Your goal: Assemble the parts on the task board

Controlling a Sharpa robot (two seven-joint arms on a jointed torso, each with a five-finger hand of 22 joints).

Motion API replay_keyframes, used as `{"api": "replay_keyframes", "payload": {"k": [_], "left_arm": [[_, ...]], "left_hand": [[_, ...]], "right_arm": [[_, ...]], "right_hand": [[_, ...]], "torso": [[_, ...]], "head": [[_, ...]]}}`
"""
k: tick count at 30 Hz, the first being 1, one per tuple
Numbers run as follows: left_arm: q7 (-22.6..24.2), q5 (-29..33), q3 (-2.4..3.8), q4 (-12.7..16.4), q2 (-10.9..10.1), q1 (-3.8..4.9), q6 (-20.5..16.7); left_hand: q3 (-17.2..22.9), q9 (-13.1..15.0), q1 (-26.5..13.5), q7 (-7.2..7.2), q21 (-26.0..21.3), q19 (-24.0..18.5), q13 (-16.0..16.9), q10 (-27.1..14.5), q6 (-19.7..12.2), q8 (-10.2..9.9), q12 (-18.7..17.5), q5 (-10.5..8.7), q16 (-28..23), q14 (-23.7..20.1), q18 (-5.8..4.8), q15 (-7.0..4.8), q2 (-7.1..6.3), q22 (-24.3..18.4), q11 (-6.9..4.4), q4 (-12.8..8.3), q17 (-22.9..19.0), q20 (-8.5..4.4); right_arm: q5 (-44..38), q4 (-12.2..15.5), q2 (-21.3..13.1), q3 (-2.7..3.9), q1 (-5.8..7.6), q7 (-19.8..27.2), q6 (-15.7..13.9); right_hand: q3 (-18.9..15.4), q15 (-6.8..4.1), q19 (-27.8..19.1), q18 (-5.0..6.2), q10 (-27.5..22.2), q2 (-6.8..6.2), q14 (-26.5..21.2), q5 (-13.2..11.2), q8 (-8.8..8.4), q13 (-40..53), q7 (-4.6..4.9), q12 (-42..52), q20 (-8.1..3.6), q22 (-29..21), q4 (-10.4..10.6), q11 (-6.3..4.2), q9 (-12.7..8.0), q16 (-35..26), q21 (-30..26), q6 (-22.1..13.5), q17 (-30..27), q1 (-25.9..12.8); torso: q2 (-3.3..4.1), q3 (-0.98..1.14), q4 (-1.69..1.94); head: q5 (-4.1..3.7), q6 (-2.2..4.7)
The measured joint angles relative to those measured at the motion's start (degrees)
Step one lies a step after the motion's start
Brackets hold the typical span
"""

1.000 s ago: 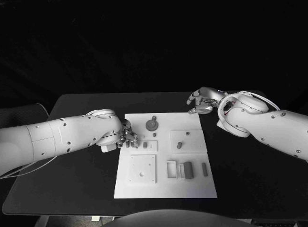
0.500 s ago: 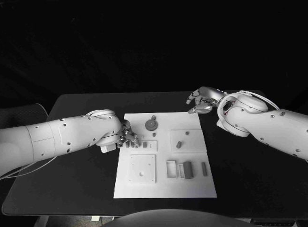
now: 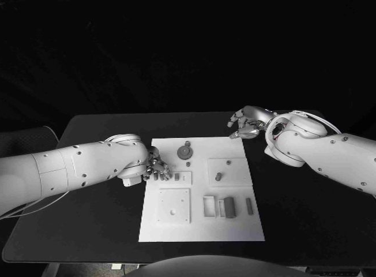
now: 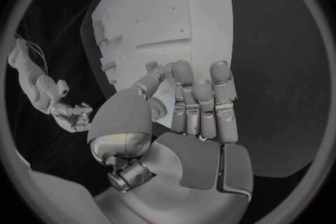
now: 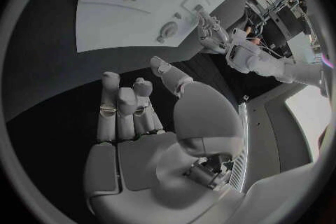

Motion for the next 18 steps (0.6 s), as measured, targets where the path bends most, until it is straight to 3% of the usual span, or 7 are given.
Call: {"api": "replay_keyframes", "payload": {"k": [5, 10, 14, 18], "left_arm": [[0.0, 0.0, 0.0, 0.0, 0.0, -0.01, 0.0], [0.0, 0.0, 0.0, -0.1, -0.1, -0.01, -0.1], [0.0, 0.0, 0.0, -0.1, -0.1, -0.01, -0.1], [0.0, 0.0, 0.0, -0.1, -0.1, -0.01, -0.1]], "left_hand": [[0.2, -0.1, 0.0, -0.06, 0.0, 0.0, 0.0, 0.0, -0.1, 0.3, 0.2, 0.0, 0.0, 0.0, 0.0, 0.0, -0.04, 0.0, 0.0, 0.2, 0.0, 0.0], [0.5, -0.7, 1.7, -0.26, 0.2, -0.1, 0.0, 0.0, -0.3, 0.8, 0.4, 0.05, 0.0, 0.0, 0.0, 0.01, 1.66, 0.0, 0.0, -1.2, 0.1, -0.1], [0.6, -1.3, 2.5, -0.03, 0.3, -0.2, -0.2, 0.0, -0.5, 1.4, 0.4, 2.27, 0.2, 0.0, 0.0, 0.03, 2.47, 0.0, 0.0, -3.4, 0.1, -0.21], [0.2, -1.8, 3.0, -0.16, 0.6, -0.3, -0.3, 0.0, -0.8, 2.3, 0.7, 6.84, 0.2, -0.1, -0.01, 0.12, 3.0, 0.0, 0.0, -5.3, 0.1, -0.11]], "right_arm": [[0.0, 0.0, 0.0, 0.0, 0.0, 0.0, 0.0], [0.0, 0.0, -0.1, 0.0, 0.0, 0.0, 0.1], [0.0, 0.0, -0.1, 0.0, -0.01, 0.0, 0.1], [0.0, 0.0, -0.1, 0.0, -0.02, 0.0, 0.1]], "right_hand": [[0.0, 0.0, 0.0, -0.06, 0.0, 0.0, 0.0, 0.0, 0.0, 0.0, 0.0, 0.0, 0.0, 0.0, 0.0, 0.0, 0.0, 0.0, 0.0, 0.0, 0.0, 0.0], [0.0, 0.0, 0.0, -0.23, 0.0, 0.0, 0.0, 0.0, 0.0, 0.0, 0.0, 0.0, 0.0, 0.0, 0.0, 0.0, 0.0, 0.0, 0.0, 0.0, 0.0, 0.0], [0.0, 0.0, 0.0, -0.25, 0.0, 0.0, 0.0, 0.0, 0.0, 0.0, 0.01, 0.0, 0.0, 0.0, 0.0, 0.0, 0.0, 0.0, 0.0, 0.0, 0.0, 0.0], [0.0, 0.0, 0.0, -0.26, 0.0, 0.0, 0.0, 0.0, 0.0, 0.0, 0.01, 0.0, 0.0, 0.0, 0.0, 0.0, 0.0, 0.0, 0.0, 0.0, 0.0, 0.0]], "torso": [[0.0, 0.02, -0.02], [0.0, 0.02, -0.02], [0.01, 0.02, -0.02], [0.0, 0.02, -0.02]], "head": [[0.0, -0.05], [0.0, -0.09], [0.0, -0.11], [0.0, -0.14]]}}
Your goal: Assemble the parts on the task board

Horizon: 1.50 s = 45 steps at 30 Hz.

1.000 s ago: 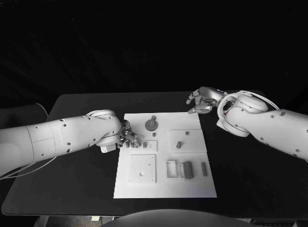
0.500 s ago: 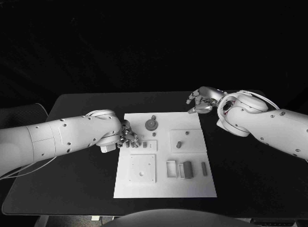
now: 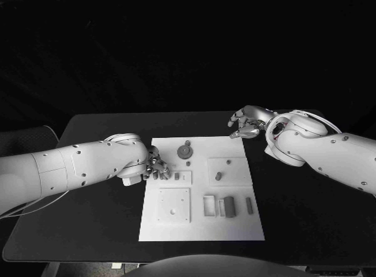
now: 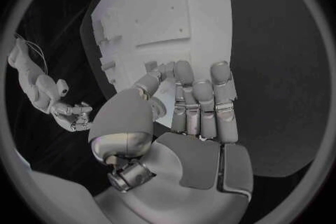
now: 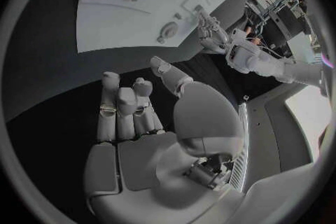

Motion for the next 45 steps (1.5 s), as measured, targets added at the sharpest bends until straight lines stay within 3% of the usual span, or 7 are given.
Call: {"api": "replay_keyframes", "payload": {"k": [4, 39, 43, 45], "left_arm": [[0.0, 0.0, 0.0, 0.0, 0.0, 0.0, 0.0], [0.0, -1.9, 0.01, 0.1, 0.2, 0.0, 0.6], [0.0, -1.9, 0.01, 0.0, 0.2, 0.0, 0.6], [0.0, -1.9, 0.01, 0.0, 0.3, 0.0, 0.6]], "left_hand": [[-0.2, -0.3, 0.0, 0.0, 0.0, 0.0, 0.0, 0.0, 0.0, 0.3, 0.2, 1.38, 0.0, 0.0, 0.0, 0.01, 0.0, 0.0, 0.0, -0.2, 0.1, 0.0], [-0.2, -1.4, 0.5, -0.11, 0.3, -0.2, -0.2, 0.0, -0.1, 1.2, 0.2, 0.8, 0.2, 0.0, 0.0, 0.02, -0.41, 0.0, 0.0, -0.3, 0.1, 0.24], [-0.1, -1.5, 0.5, 0.11, 0.3, -0.2, -0.3, 0.0, -0.3, 1.5, 0.2, 0.37, 0.2, 0.1, 0.0, 0.04, -0.42, 0.0, 0.0, -0.3, 0.1, 0.24], [-0.5, -1.6, 0.1, -0.04, 0.3, -0.2, -0.3, -0.2, -0.6, 1.5, 0.2, -1.95, 0.2, 0.1, 0.0, 0.05, -0.82, 0.0, 0.06, 0.7, 0.1, 0.25]], "right_arm": [[0.0, 0.0, 0.0, 0.0, -0.01, 0.0, 0.0], [0.0, 0.1, 0.0, 0.0, -0.04, 0.0, 0.1], [0.0, 0.1, 0.0, 0.0, -0.04, 0.0, 0.1], [0.0, 0.1, 0.0, 0.0, -0.04, 0.0, 0.1]], "right_hand": [[0.0, 0.0, 0.0, -0.01, 0.0, 0.0, 0.0, 0.0, 0.0, 0.0, 0.0, 0.0, 0.0, 0.0, 0.0, 0.0, 0.0, 0.0, 0.0, 0.0, 0.0, 0.0], [0.0, 0.0, 0.0, -0.09, 0.0, 0.0, 0.0, 0.0, 0.0, 0.0, 0.01, 0.0, 0.0, 0.0, 0.0, 0.0, 0.0, 0.0, 0.0, 0.0, 0.0, 0.0], [0.0, 0.0, 0.0, -0.1, 0.0, 0.0, 0.0, 0.0, 0.0, 0.0, 0.07, 0.0, 0.0, 0.0, 0.0, 0.0, 0.0, 0.0, 0.0, -0.1, 0.0, 0.0], [0.0, 0.0, 0.0, -0.11, 0.0, 0.0, 0.0, 0.0, 0.0, 0.0, 0.07, 0.0, 0.0, 0.0, 0.0, 0.0, 0.0, 0.0, 0.0, -0.1, 0.0, 0.0]], "torso": [[0.0, -0.01, 0.0], [0.01, 0.02, -0.01], [0.01, 0.01, 0.0], [0.01, 0.0, 0.0]], "head": [[0.01, -0.03], [-0.05, -0.24], [-0.05, -0.24], [-0.05, -0.19]]}}
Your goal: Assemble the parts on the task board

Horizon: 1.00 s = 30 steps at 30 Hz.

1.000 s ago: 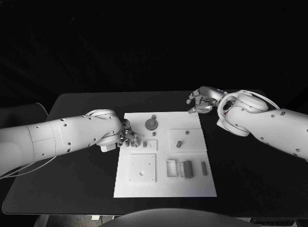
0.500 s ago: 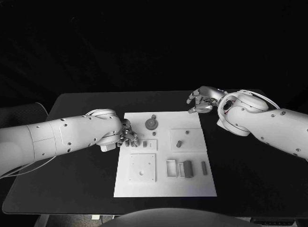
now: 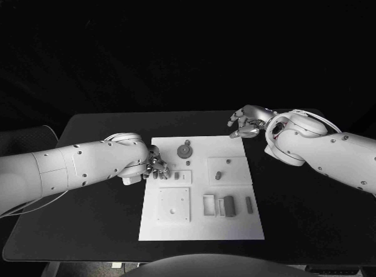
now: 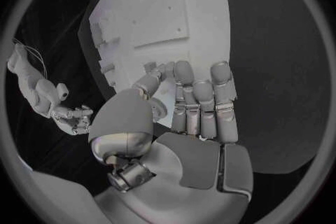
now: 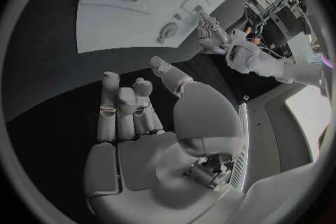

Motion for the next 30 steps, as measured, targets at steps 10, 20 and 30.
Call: {"api": "replay_keyframes", "payload": {"k": [10, 20, 30], "left_arm": [[0.0, 0.0, -0.01, -0.1, 0.0, -0.01, -0.1], [0.1, 0.1, -0.01, -0.2, 0.1, -0.01, -0.1], [0.2, 0.1, -0.01, -0.3, -0.4, -0.01, -0.5]], "left_hand": [[-3.6, -0.8, -5.0, 0.15, -0.3, 0.0, -0.2, -0.6, -0.7, 0.8, 0.0, -4.89, 0.0, -0.3, 0.0, -0.26, -3.29, 0.0, -0.05, 3.5, -0.2, 0.04], [-3.5, -1.0, -5.6, 0.16, -0.6, -0.1, -0.2, -0.6, -0.8, 0.8, 0.2, -4.89, 0.0, -0.3, 0.0, -0.24, -3.9, 0.0, -0.05, 4.8, -0.2, 0.09], [-3.3, -1.0, -5.8, 0.22, -0.6, -0.1, -0.2, -0.6, -0.9, 0.8, 0.2, -4.89, 0.0, -0.4, 0.0, -0.16, -4.1, 0.0, -0.05, 4.9, -0.2, 0.1]], "right_arm": [[0.0, 0.0, 0.0, 0.0, 0.0, 0.0, 0.0], [0.0, 0.0, -0.1, 0.0, 0.0, 0.0, 0.0], [0.0, -0.1, -0.1, 0.0, -0.01, 0.0, 0.1]], "right_hand": [[0.0, 0.0, 0.0, -0.02, 0.0, 0.0, 0.0, 0.0, 0.0, 0.0, 0.0, 0.0, 0.0, 0.0, 0.0, 0.0, 0.0, 0.0, 0.0, 0.0, 0.0, 0.0], [0.0, 0.0, 0.0, -0.07, 0.0, 0.0, 0.0, 0.0, 0.0, 0.0, 0.01, 0.0, 0.0, 0.0, 0.0, 0.0, -0.1, 0.0, 0.0, 0.0, -0.1, 0.0], [0.0, 0.0, 0.0, 0.43, 0.0, 0.0, 0.0, 0.0, -0.24, 0.0, 0.01, 0.0, 0.0, 0.0, 0.0, 0.0, 0.0, 0.0, 0.0, 0.0, 0.0, 0.0]], "torso": [[-0.01, 0.0, 0.01], [-0.01, 0.0, 0.0], [0.0, 0.0, 0.0]], "head": [[0.0, 0.08], [-0.08, 0.03], [-0.12, 0.18]]}}
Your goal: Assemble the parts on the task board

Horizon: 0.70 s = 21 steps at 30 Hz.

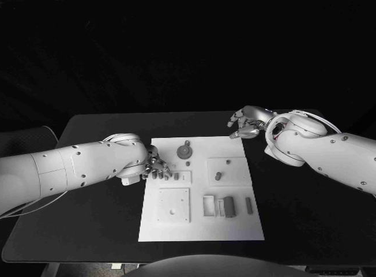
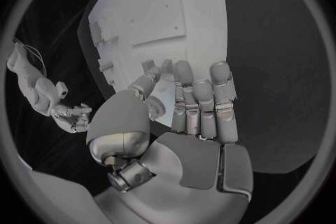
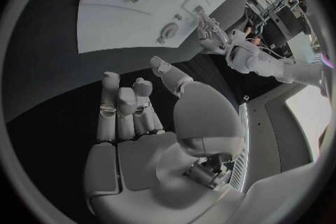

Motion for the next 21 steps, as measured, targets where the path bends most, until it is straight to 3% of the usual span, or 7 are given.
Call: {"api": "replay_keyframes", "payload": {"k": [5, 10, 13, 15, 18, 20, 21], "left_arm": [[0.4, 0.6, 0.3, 0.1, -0.8, 0.0, -0.7], [1.0, 2.0, 3.43, -0.8, -0.9, 0.04, -1.9], [1.5, 2.8, 4.85, -1.2, -1.0, 0.12, -2.9], [2.2, 3.6, 5.18, -1.3, -1.2, 0.38, -3.7], [4.3, 6.1, 5.18, -1.8, -1.3, 1.05, -4.9], [7.0, 9.2, 5.2, -2.0, -1.3, 1.4, -6.0], [8.2, 10.3, 5.17, -2.0, -1.3, 1.41, -6.4]], "left_hand": [[0.0, -0.1, 0.0, -0.11, -0.3, -0.1, -0.1, -0.4, -0.3, 0.0, 0.0, 0.0, 0.0, 0.0, 0.01, 0.01, 0.0, 0.0, 0.06, 0.0, -0.1, -0.12], [0.1, -0.3, 0.3, 0.03, -0.4, -0.6, -0.2, -0.8, -0.7, 0.0, 0.0, 0.0, -0.4, -0.4, 0.01, 0.0, -0.31, 0.0, 0.33, 0.2, -0.2, -0.07], [0.0, -0.4, 0.4, 0.23, -0.9, -0.7, -0.3, -1.4, -1.0, 0.0, 0.0, 0.0, -0.7, -0.8, 0.0, 0.4, -0.4, 0.0, 0.53, 0.3, -0.4, 0.06], [0.0, -0.7, 0.7, 0.43, -1.6, -1.9, -0.6, -2.4, -2.3, 0.0, -0.6, 0.0, -1.5, -1.7, 0.0, 0.89, -0.5, 0.0, 1.0, 0.3, -0.9, 0.37], [0.1, -1.3, 2.4, 1.88, -3.9, -4.8, -1.5, -5.5, -5.4, -1.0, -2.4, 0.0, -3.7, -4.5, -0.01, 2.19, 1.16, -0.4, 2.44, -0.8, -2.0, 1.61], [1.4, -1.9, 5.5, 3.79, -7.0, -8.1, -2.9, -9.1, -8.7, -2.2, -5.1, 0.91, -7.0, -7.6, -0.01, 4.04, 4.32, -1.8, 4.43, -3.6, -3.7, 3.53], [2.3, -2.4, 7.6, 4.98, -9.3, -10.0, -4.2, -11.1, -10.7, -2.8, -7.3, 1.92, -9.6, -9.2, -0.01, 5.55, 5.81, -3.2, 5.79, -5.8, -4.9, 5.02]], "right_arm": [[0.0, -0.3, 0.0, 0.0, 0.0, 0.0, 0.0], [0.0, -0.5, 0.0, 0.0, 0.0, 0.0, 0.0], [0.0, -0.5, 0.0, -0.01, -0.01, 0.0, 0.1], [0.1, -0.6, 0.0, -0.01, -0.01, 0.0, 0.1], [0.1, -0.7, 0.1, -0.01, -0.01, 0.0, 0.1], [0.1, -0.8, 0.1, -0.01, -0.06, 0.0, 0.1], [0.1, -0.8, 0.1, -0.01, -0.08, 0.0, 0.1]], "right_hand": [[0.0, 0.0, 0.0, 0.0, 0.0, 0.0, 0.0, 0.0, 0.0, 0.0, 0.0, 0.0, 0.0, 0.0, 0.0, 0.0, 0.0, 0.0, 0.0, 0.0, 0.0, 0.0], [0.0, 0.0, -0.2, 0.01, 0.0, 0.0, 0.0, 0.0, 0.0, 0.0, 0.0, 0.0, 0.19, 0.0, 0.0, 0.0, -0.1, 0.0, 0.0, 0.0, 0.0, 0.0], [0.0, 0.0, -0.2, 0.01, 0.0, 0.0, 0.0, 0.0, 0.0, 0.0, 0.0, 0.0, 0.19, 0.0, 0.0, 0.0, -0.1, 0.0, 0.0, 0.0, 0.0, 0.0], [0.0, 0.0, -0.2, 0.01, 0.0, 0.0, 0.0, 0.0, 0.0, 0.0, 0.0, 0.0, 0.19, 0.0, 0.0, 0.0, -0.1, 0.0, 0.0, 0.0, 0.0, 0.0], [0.0, 0.0, -0.2, 0.01, 0.0, 0.0, 0.0, 0.0, 0.0, 0.0, 0.0, 0.0, 0.19, 0.0, 0.0, 0.0, -0.1, 0.0, 0.0, 0.0, 0.0, 0.0], [0.0, 0.0, -0.2, 0.0, 0.0, 0.0, 0.0, 0.0, 0.0, 0.0, 0.0, 0.0, 0.19, 0.0, 0.0, 0.0, -0.1, 0.0, 0.0, 0.0, 0.0, 0.0], [0.0, 0.0, -0.2, 0.0, 0.0, 0.0, 0.0, 0.0, 0.0, 0.0, 0.0, 0.0, 0.19, 0.0, 0.0, 0.0, -0.1, 0.0, 0.0, 0.0, 0.0, 0.0]], "torso": [[-0.01, 0.0, 0.01], [-0.01, -0.03, 0.0], [-0.01, -0.03, 0.0], [-0.01, -0.04, -0.01], [-0.01, 0.0, 0.0], [-0.02, 0.03, 0.0], [-0.02, 0.03, 0.0]], "head": [[-0.03, 0.16], [-0.15, 0.3], [-0.19, 0.46], [-0.23, 0.54], [-0.27, 0.6], [-0.32, 0.64], [-0.32, 0.66]]}}
